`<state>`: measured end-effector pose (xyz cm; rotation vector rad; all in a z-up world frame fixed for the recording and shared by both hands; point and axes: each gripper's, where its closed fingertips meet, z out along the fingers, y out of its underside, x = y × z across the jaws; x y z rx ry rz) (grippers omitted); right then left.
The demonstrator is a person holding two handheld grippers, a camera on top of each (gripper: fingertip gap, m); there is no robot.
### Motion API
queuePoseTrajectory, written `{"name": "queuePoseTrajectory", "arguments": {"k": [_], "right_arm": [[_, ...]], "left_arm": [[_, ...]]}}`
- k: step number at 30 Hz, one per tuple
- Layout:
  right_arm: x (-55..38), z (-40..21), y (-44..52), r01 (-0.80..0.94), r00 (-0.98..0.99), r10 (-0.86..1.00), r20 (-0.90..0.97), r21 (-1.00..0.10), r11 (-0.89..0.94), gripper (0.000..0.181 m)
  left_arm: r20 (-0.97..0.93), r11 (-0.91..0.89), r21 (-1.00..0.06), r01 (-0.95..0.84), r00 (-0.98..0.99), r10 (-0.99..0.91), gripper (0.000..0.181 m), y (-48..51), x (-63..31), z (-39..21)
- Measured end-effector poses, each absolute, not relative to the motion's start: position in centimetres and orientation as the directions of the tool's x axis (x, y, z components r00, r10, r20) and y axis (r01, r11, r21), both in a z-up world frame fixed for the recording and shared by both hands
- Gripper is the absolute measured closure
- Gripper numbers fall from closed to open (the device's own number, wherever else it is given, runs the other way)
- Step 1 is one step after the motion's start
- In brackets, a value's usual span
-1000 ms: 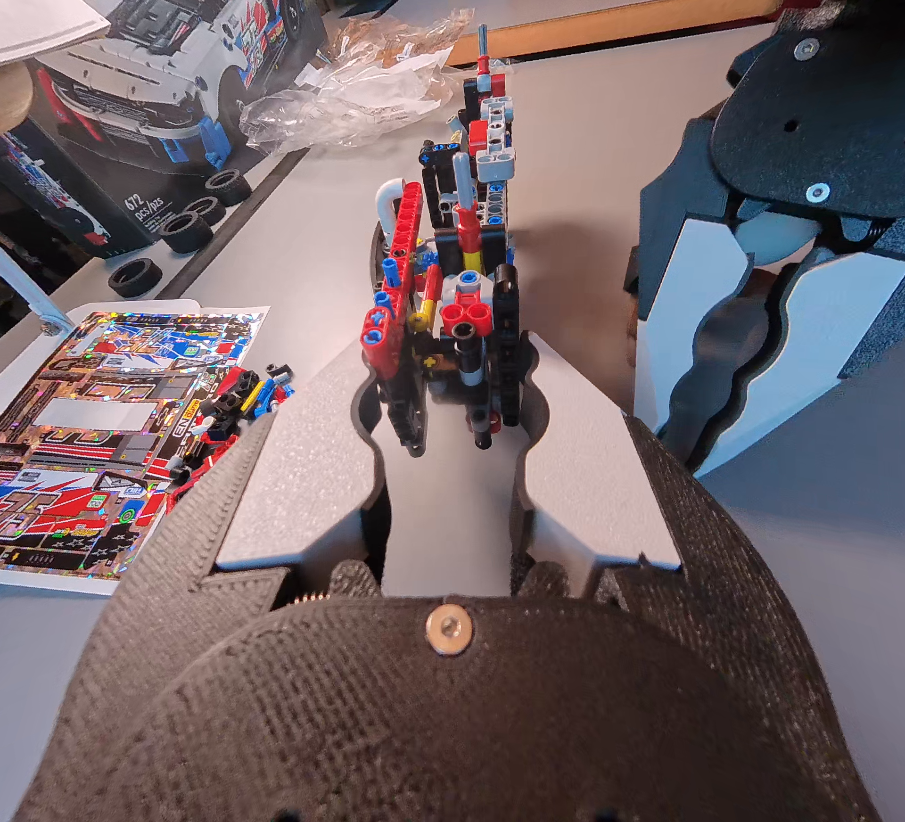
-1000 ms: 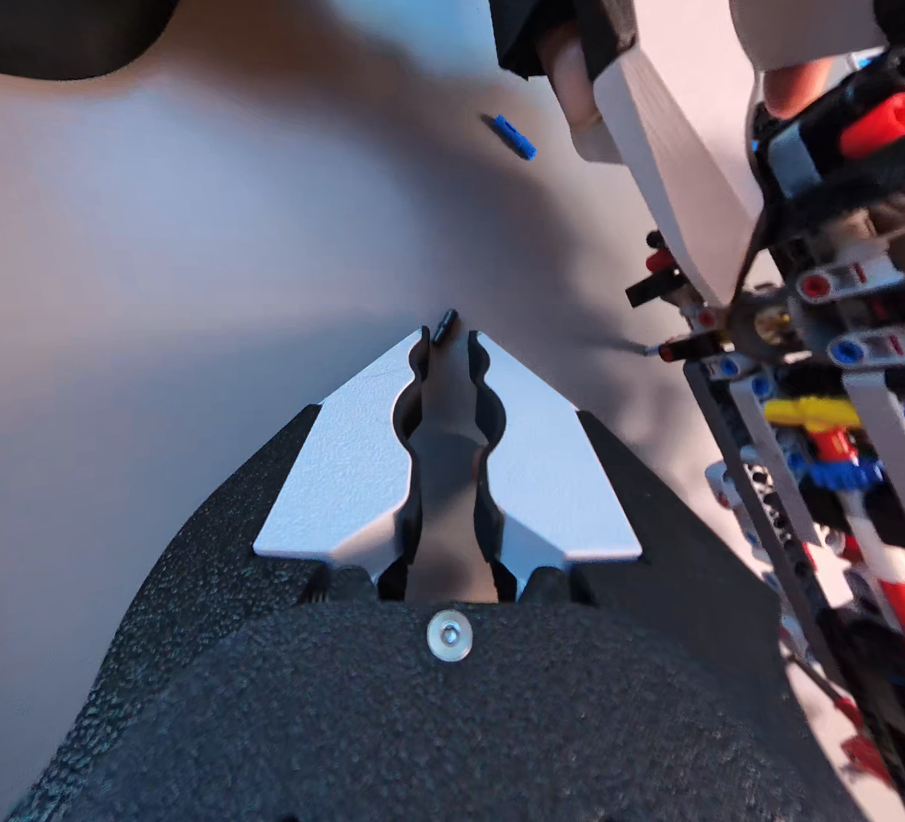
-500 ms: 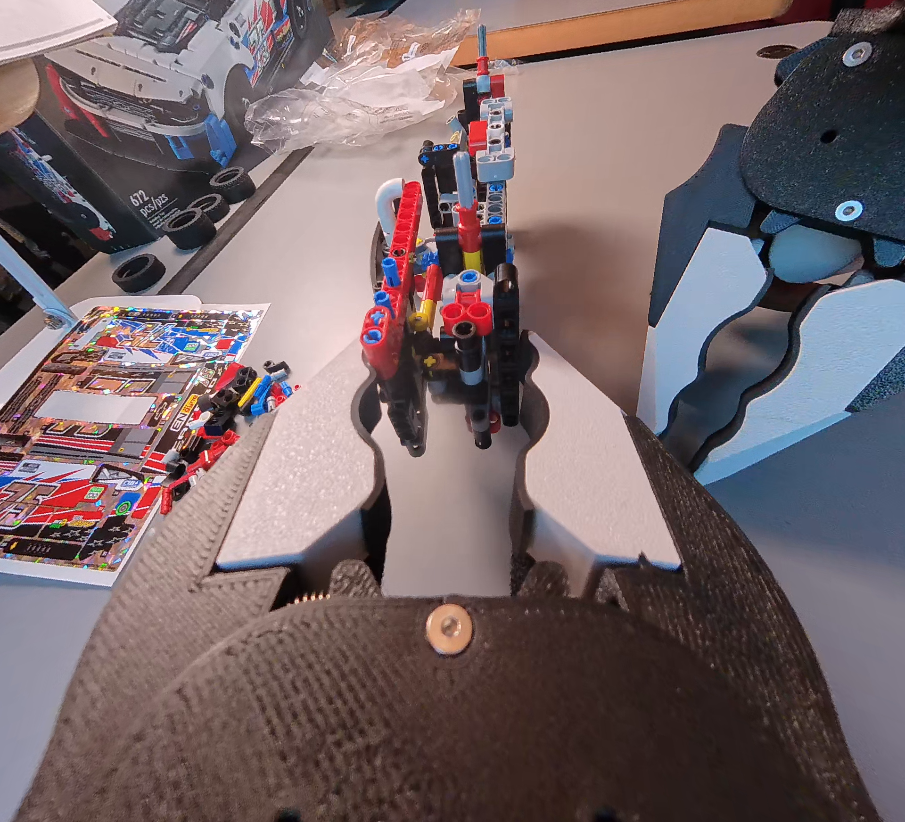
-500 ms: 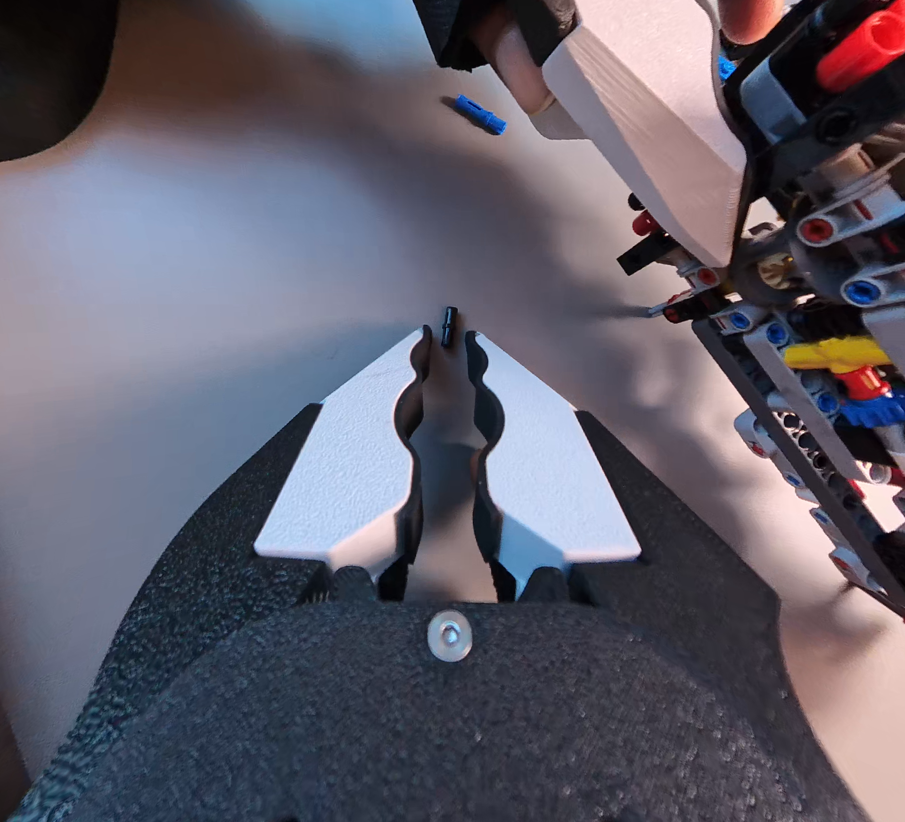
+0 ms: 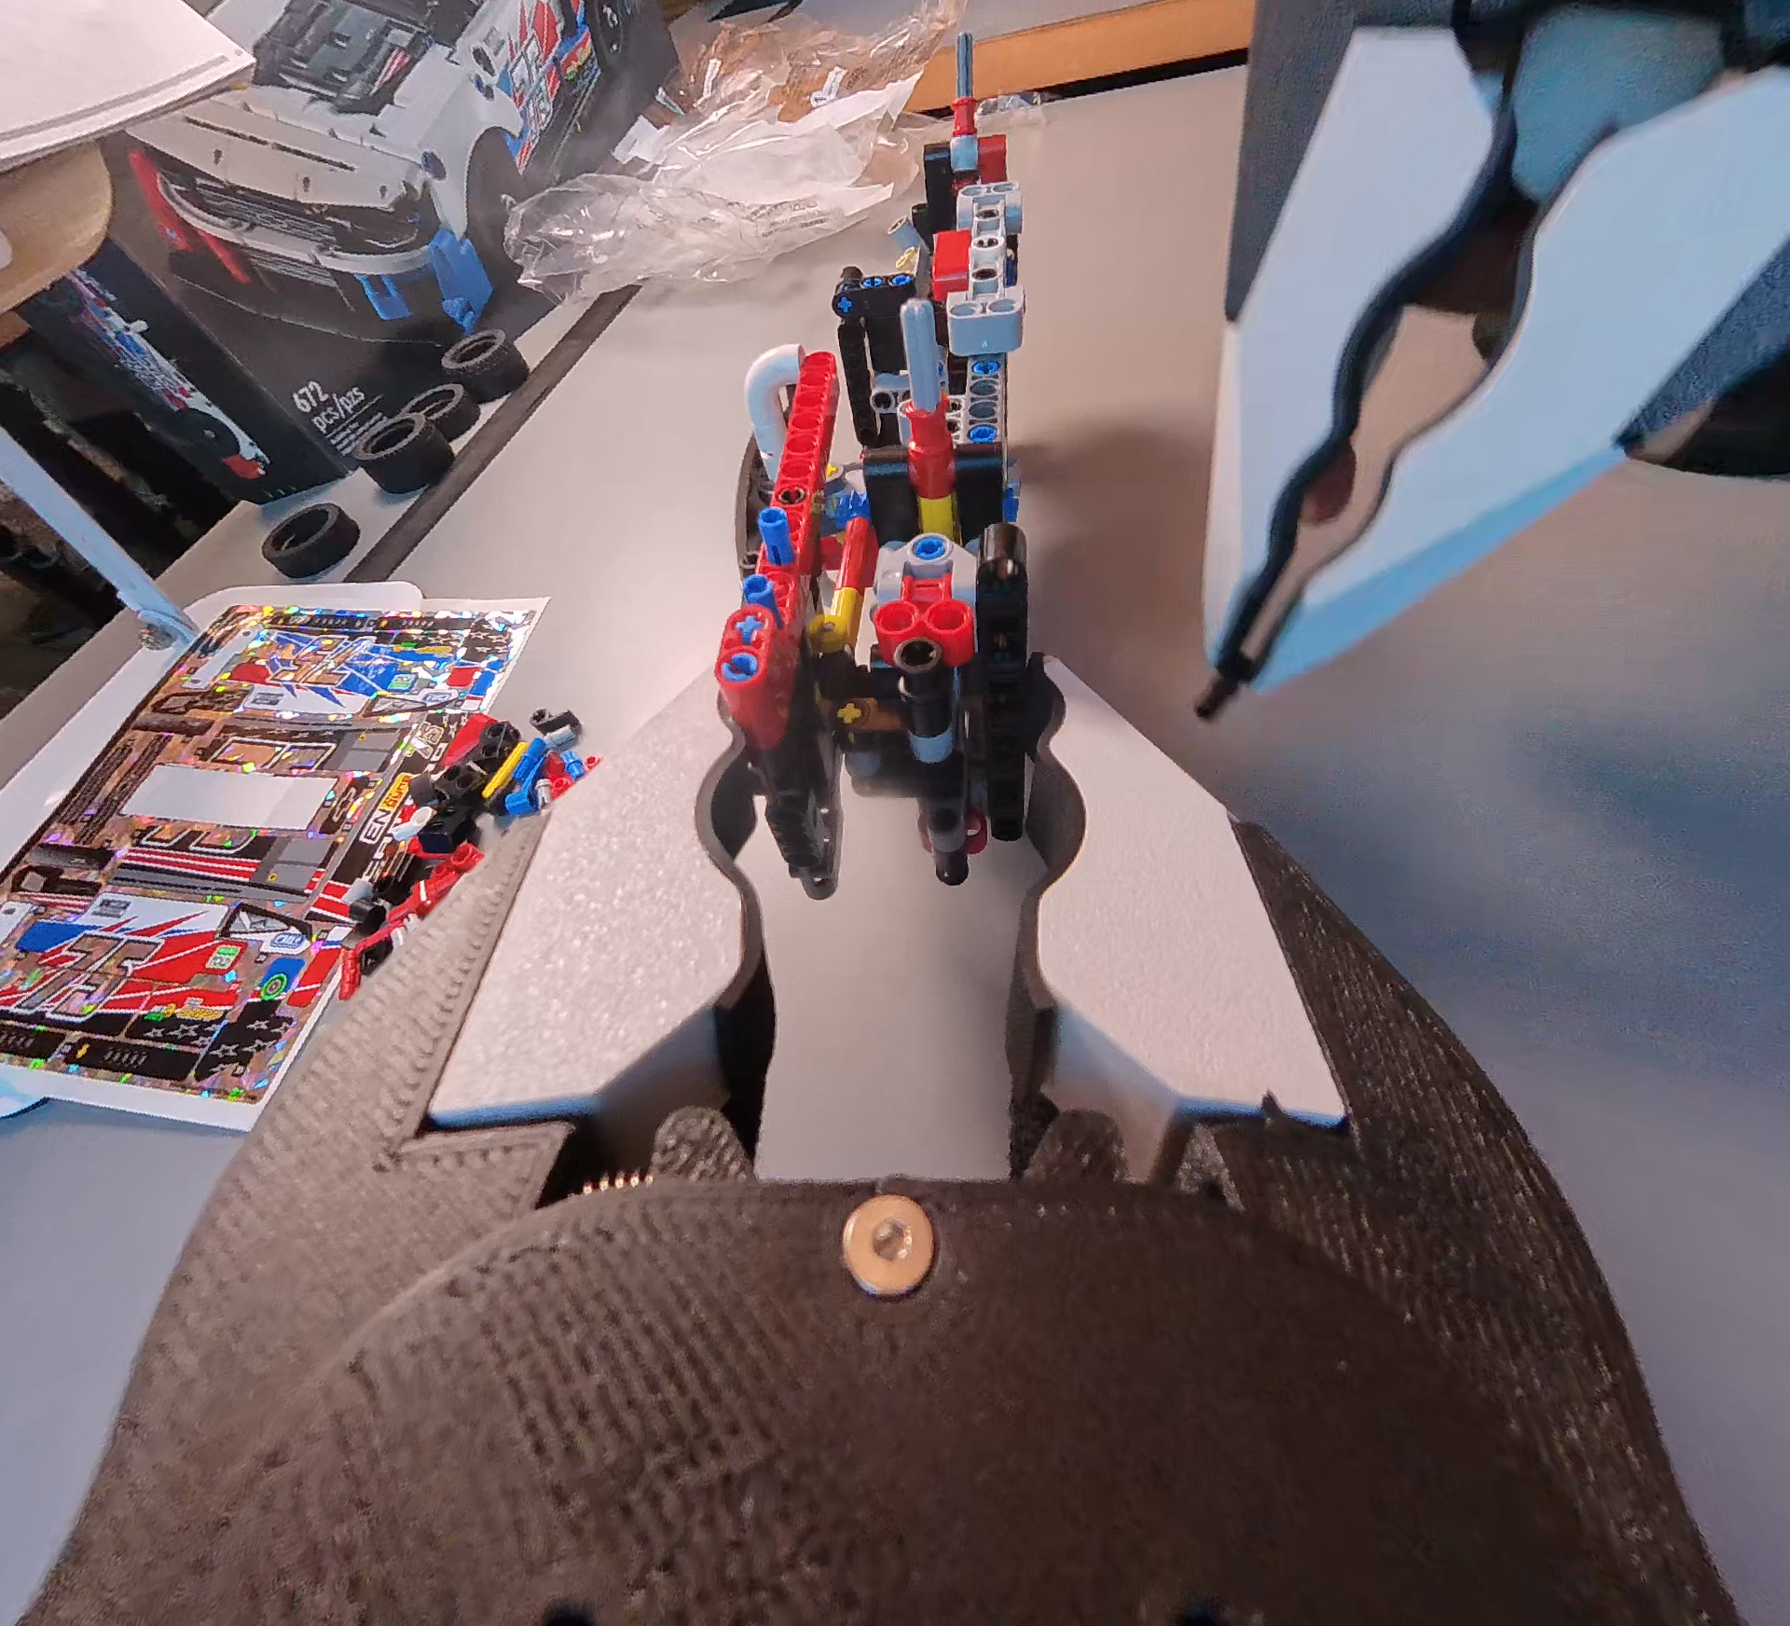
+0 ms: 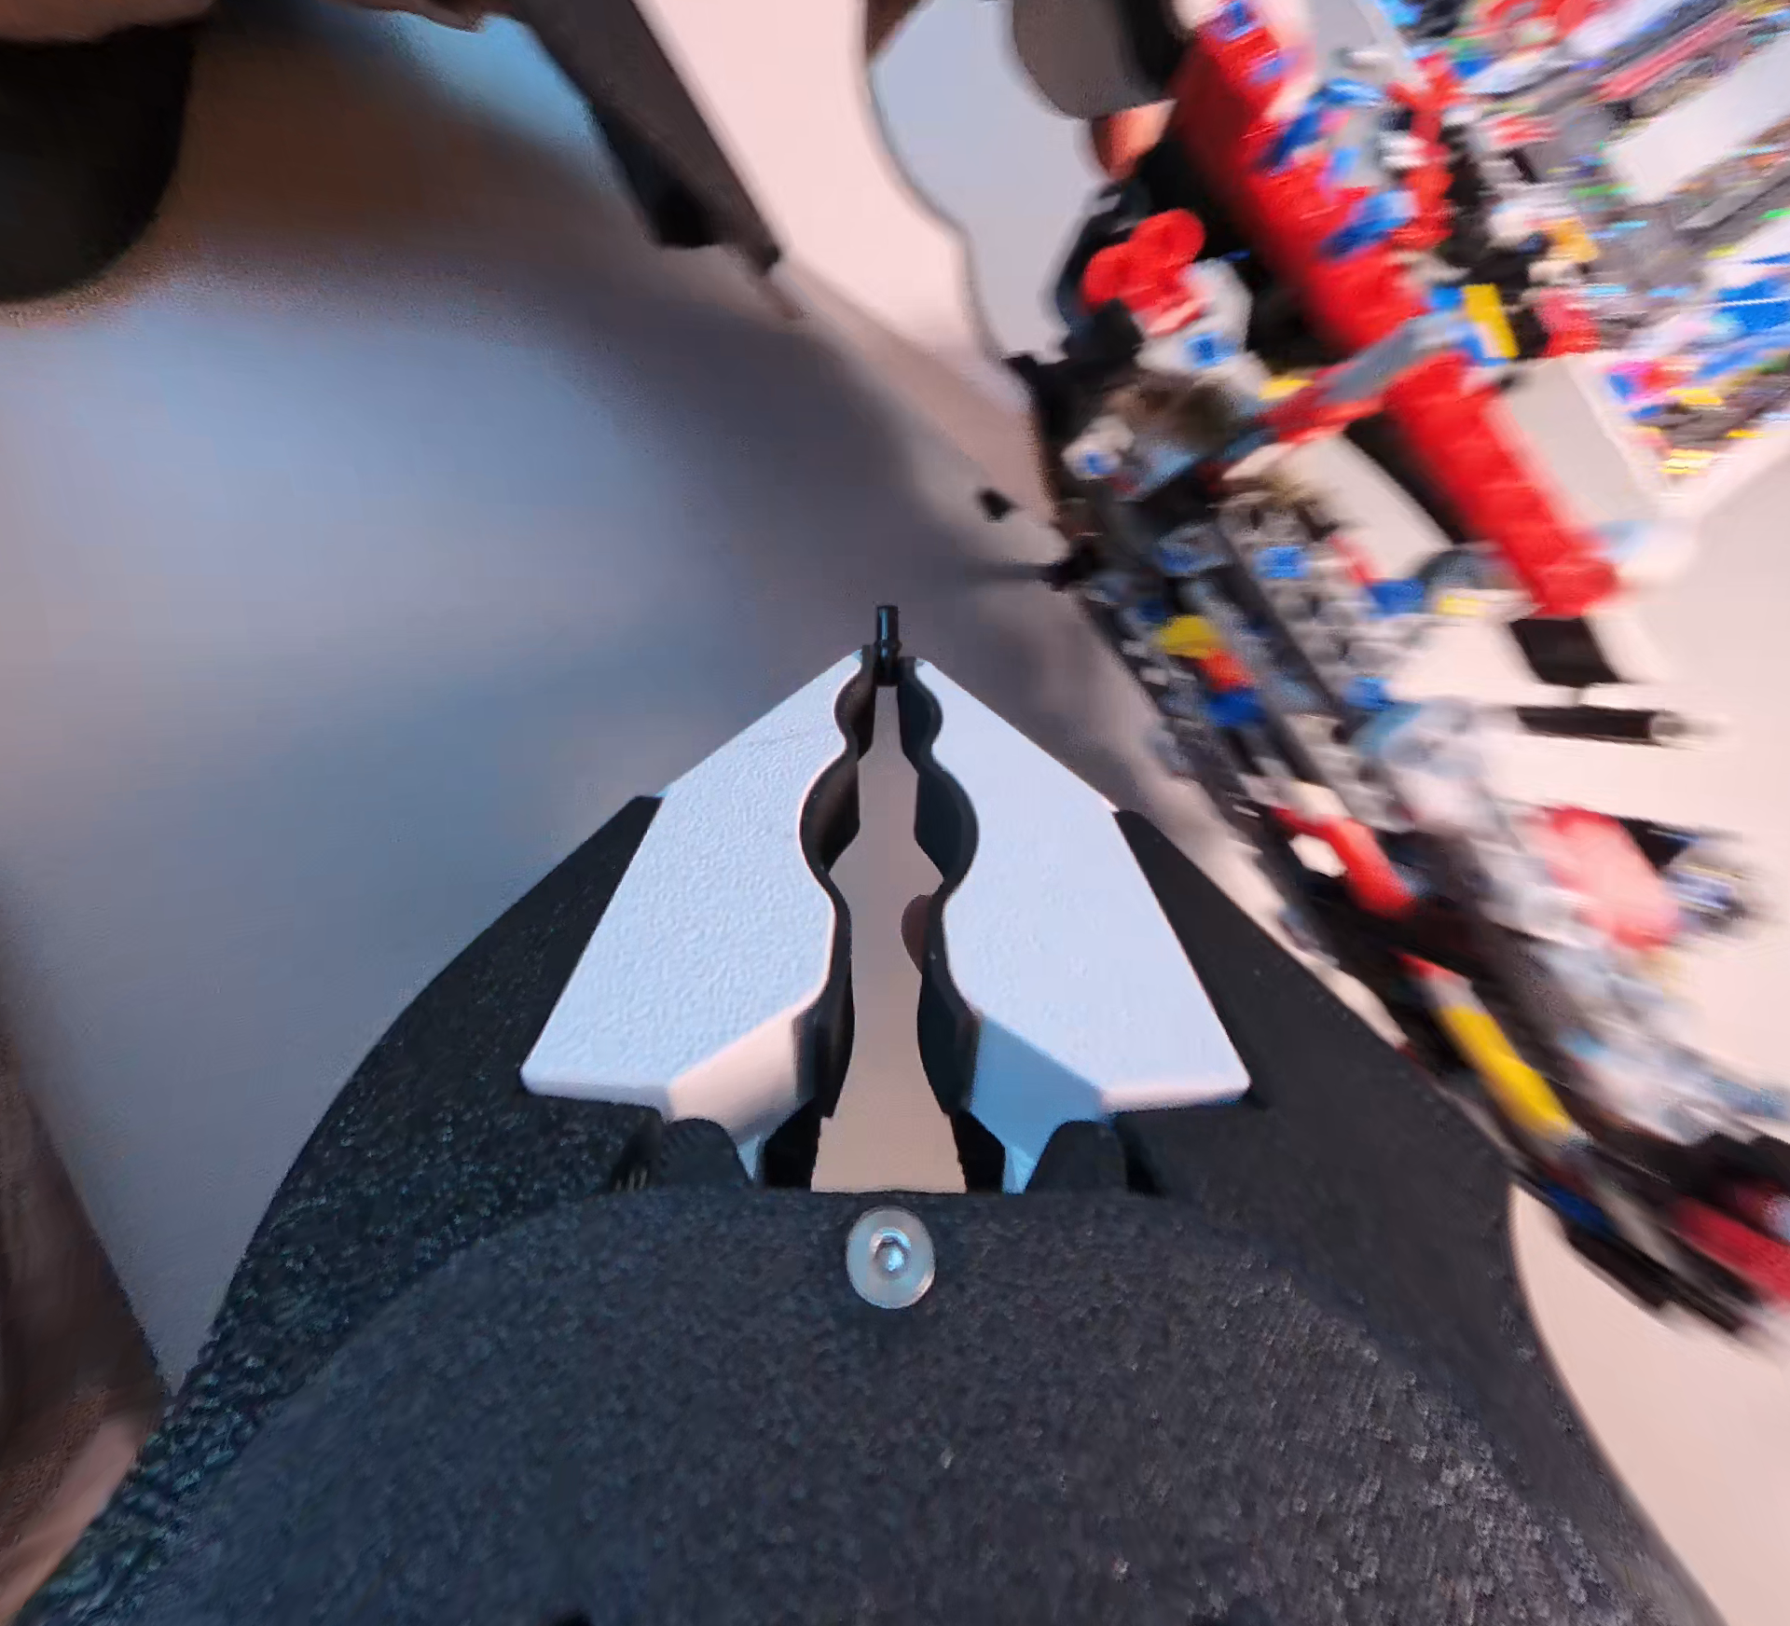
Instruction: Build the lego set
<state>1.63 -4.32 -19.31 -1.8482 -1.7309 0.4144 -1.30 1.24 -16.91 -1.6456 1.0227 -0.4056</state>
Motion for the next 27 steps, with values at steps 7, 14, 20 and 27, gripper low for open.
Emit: {"name": "queuePoseTrajectory", "arguments": {"k": [7, 14, 20, 27], "right_arm": [[2.4, -15.4, -1.3, 0.846, 0.194, 0.962, 0.194, -0.530, -0.064, 0.180], [1.6, -14.4, -1.5, 0.761, 0.260, 0.953, 0.155, -0.641, -0.103, 0.180], [1.7, -14.4, -1.7, 0.774, 0.237, 0.954, 0.183, -0.629, -0.071, 0.180], [1.8, -14.8, -2.1, 0.822, 0.194, 0.959, 0.206, -0.568, -0.045, 0.180]], "left_arm": [[-0.280, -0.065, -0.888, -0.455, 0.648, -0.708, 0.129, 1.0, -0.3, -17.0], [-0.270, -0.080, -0.892, -0.446, 0.666, -0.696, 0.129, 0.8, 0.1, -16.9], [-0.272, -0.080, -0.891, -0.447, 0.666, -0.695, 0.128, 0.8, 0.2, -17.0], [-0.262, -0.089, -0.893, -0.440, 0.673, -0.691, 0.129, 0.9, 0.2, -17.0]]}}
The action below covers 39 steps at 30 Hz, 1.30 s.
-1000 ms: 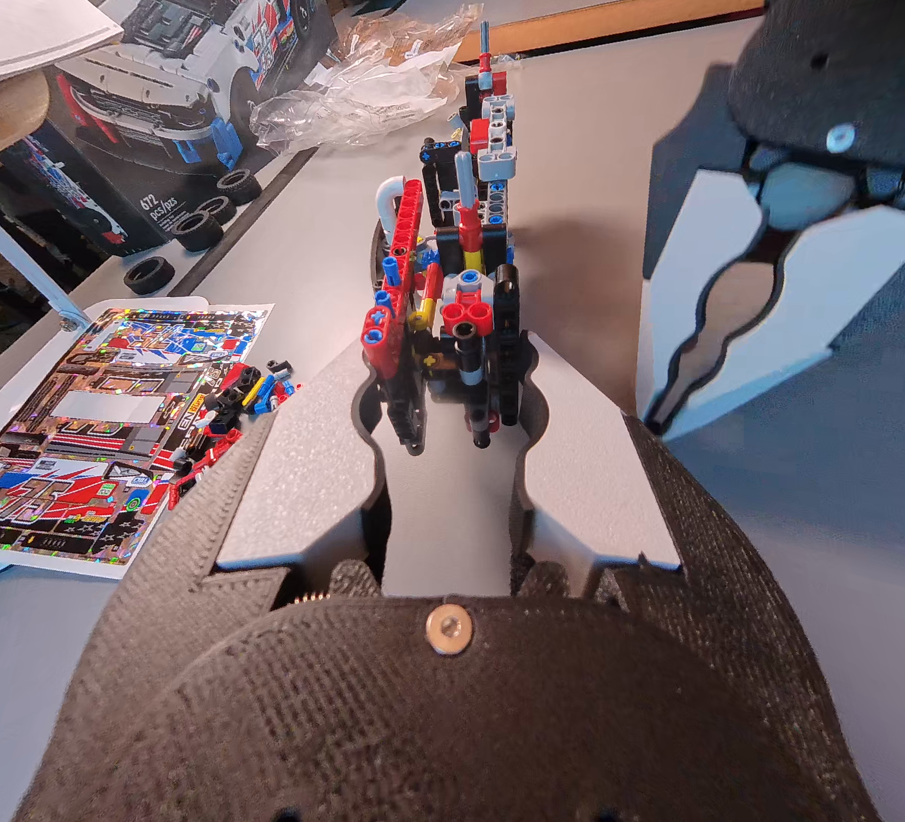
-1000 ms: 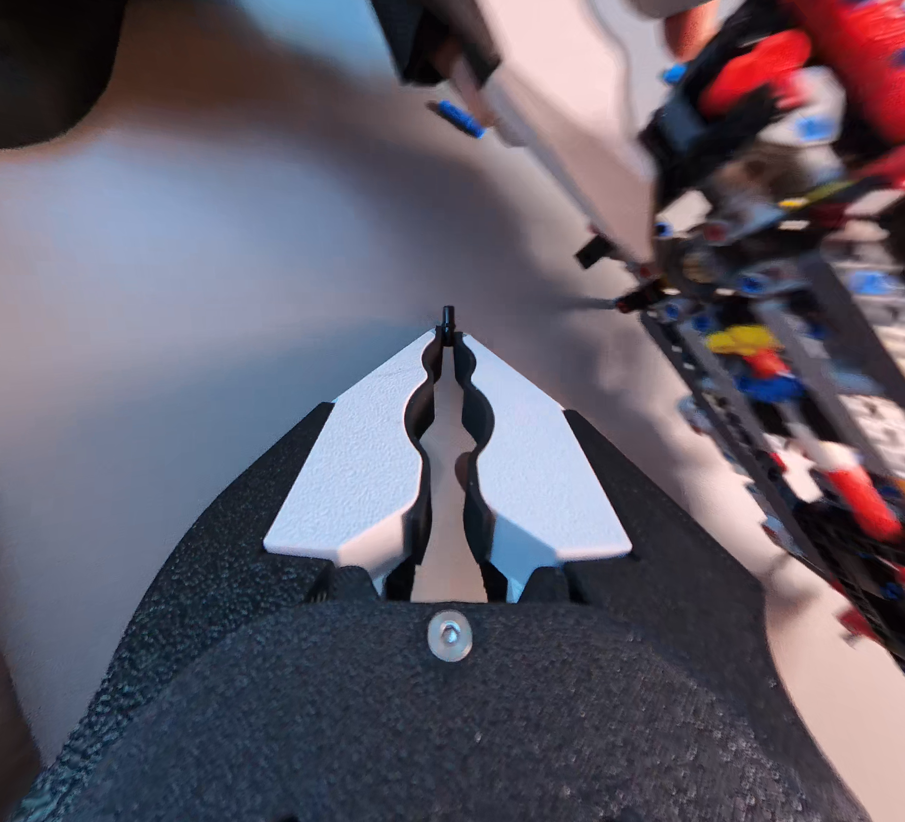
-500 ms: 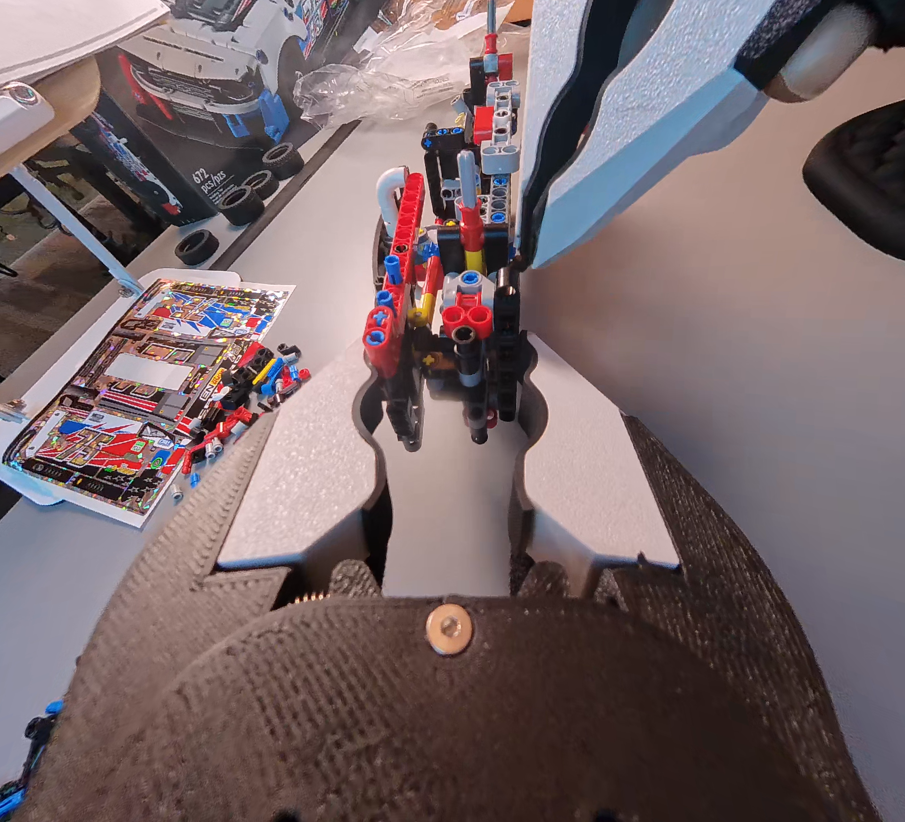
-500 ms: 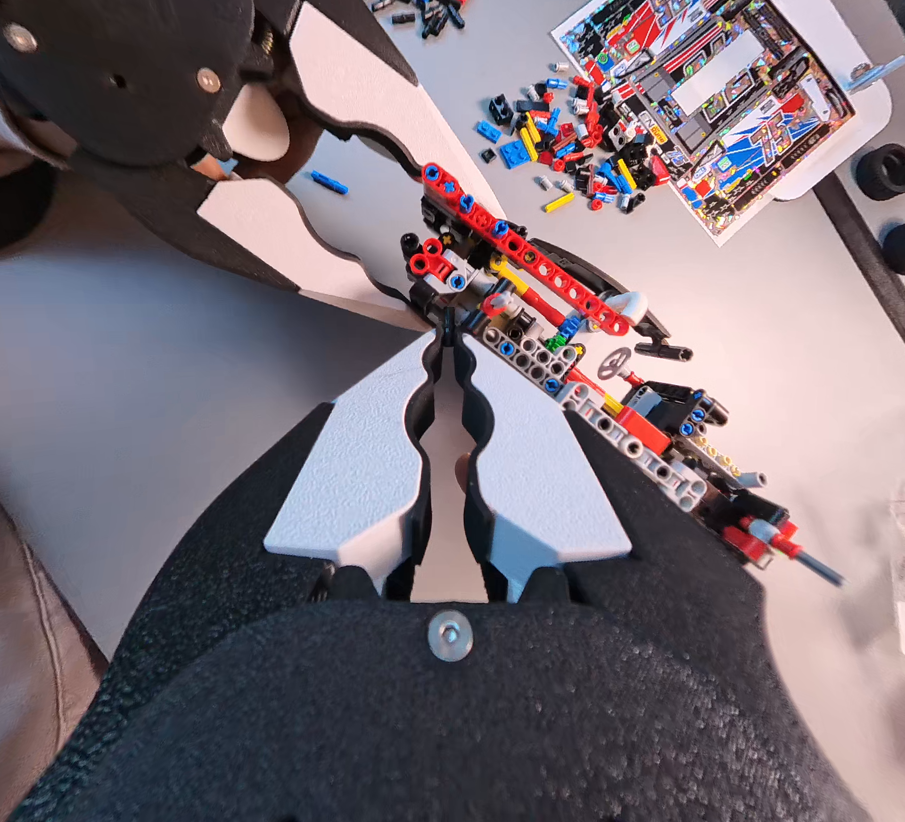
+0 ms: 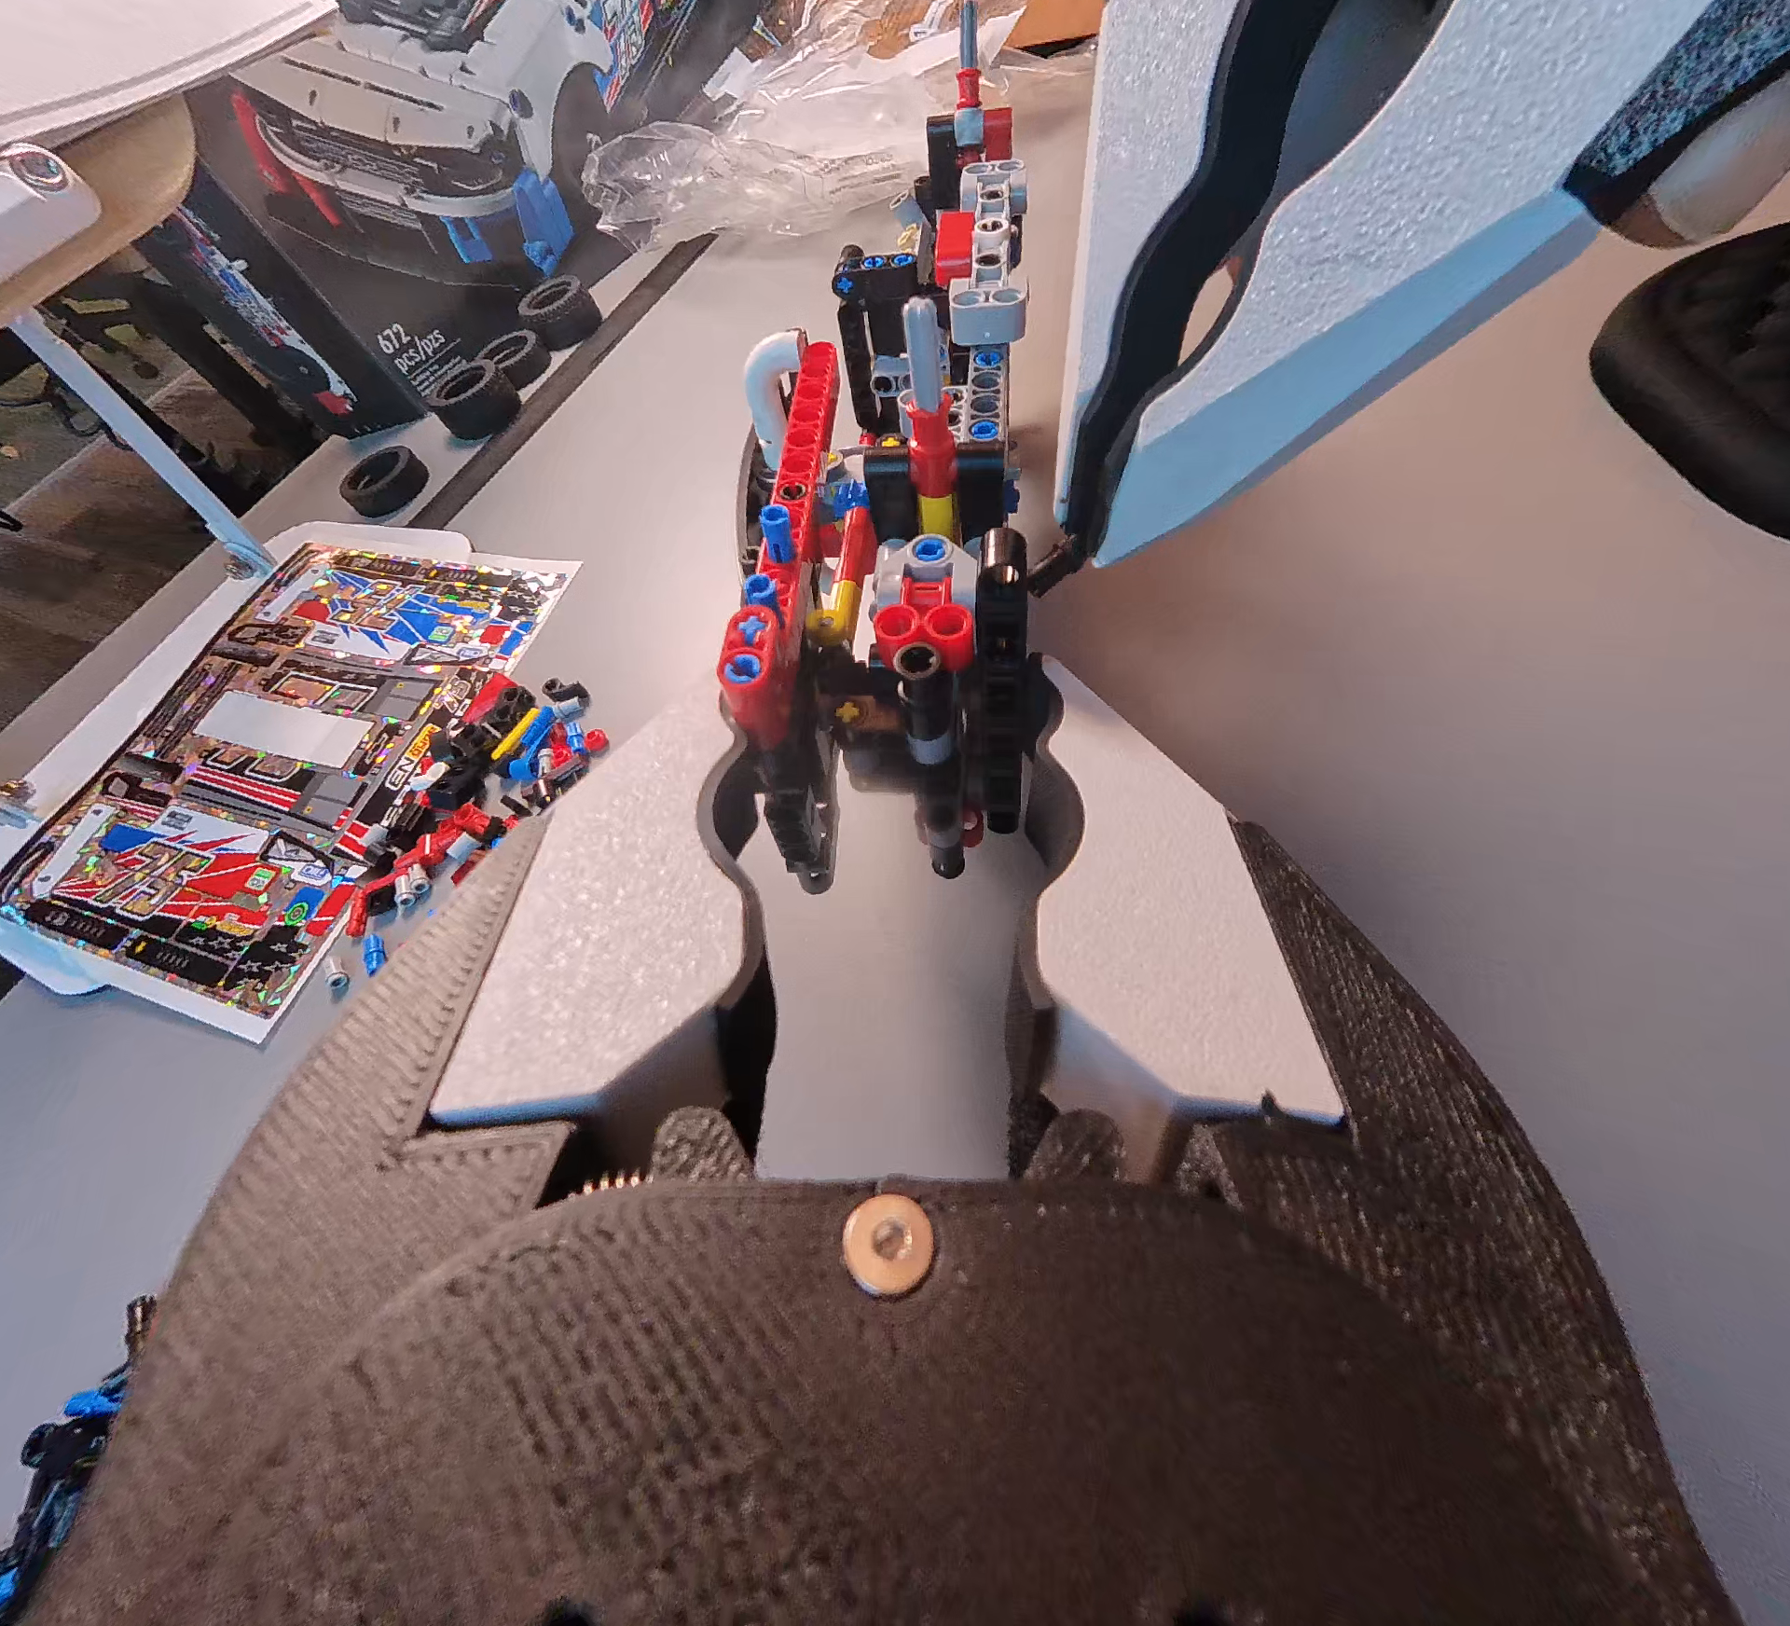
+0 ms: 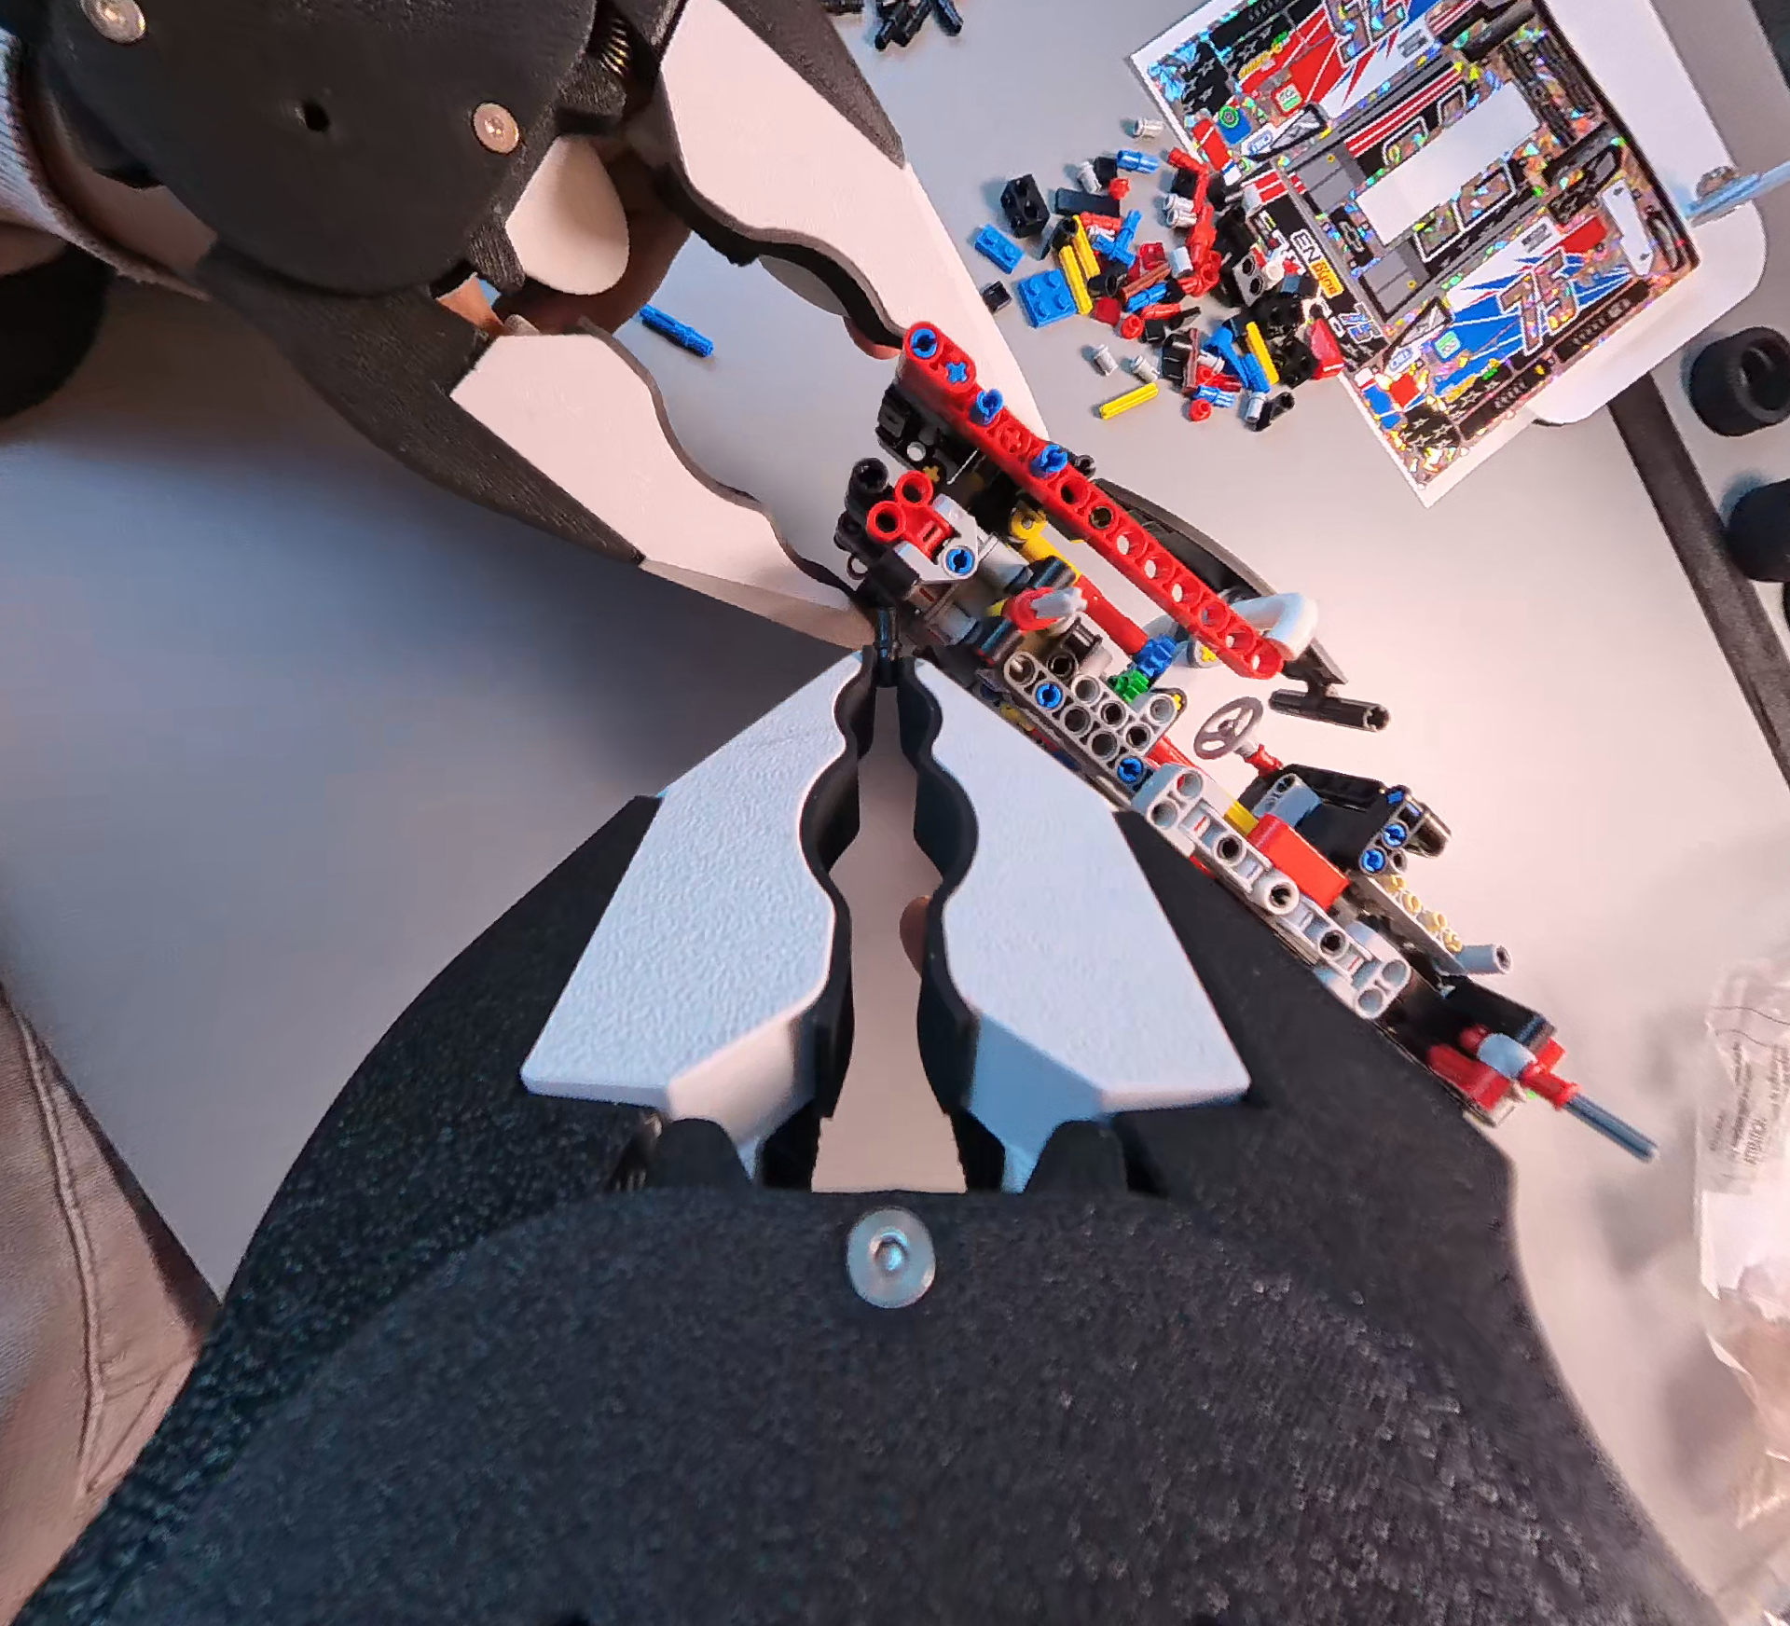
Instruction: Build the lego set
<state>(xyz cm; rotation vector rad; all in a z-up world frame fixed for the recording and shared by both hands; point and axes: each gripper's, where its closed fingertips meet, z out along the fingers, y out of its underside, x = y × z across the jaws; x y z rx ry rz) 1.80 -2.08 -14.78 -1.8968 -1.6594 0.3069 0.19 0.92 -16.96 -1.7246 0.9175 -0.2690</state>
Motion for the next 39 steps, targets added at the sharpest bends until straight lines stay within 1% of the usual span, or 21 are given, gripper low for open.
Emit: {"name": "queuePoseTrajectory", "arguments": {"k": [9, 12, 15, 23, 39], "right_arm": [[1.7, -14.0, -2.3, 0.802, 0.200, 0.964, 0.176, -0.595, -0.058, 0.180], [1.8, -14.1, -2.4, 0.814, 0.193, 0.965, 0.180, -0.578, -0.055, 0.180], [2.3, -14.7, -2.4, 0.850, 0.185, 0.965, 0.186, -0.522, -0.063, 0.180], [2.2, -14.4, -2.1, 0.853, 0.196, 0.961, 0.194, -0.517, -0.069, 0.180], [1.7, -13.5, -1.9, 0.807, 0.196, 0.957, 0.214, -0.589, -0.033, 0.180]], "left_arm": [[-0.255, -0.094, -0.896, -0.434, 0.676, -0.691, 0.129, 0.9, 0.2, -17.0], [-0.266, -0.089, -0.892, -0.443, 0.675, -0.688, 0.129, 0.9, 0.3, -17.0], [-0.285, -0.078, -0.887, -0.455, 0.672, -0.683, 0.129, 0.8, 0.4, -17.0], [-0.316, -0.065, -0.876, -0.477, 0.671, -0.671, 0.129, 0.7, 0.7, -17.0], [-0.315, -0.064, -0.877, -0.476, 0.671, -0.672, 0.128, 0.7, 0.7, -17.0]]}}
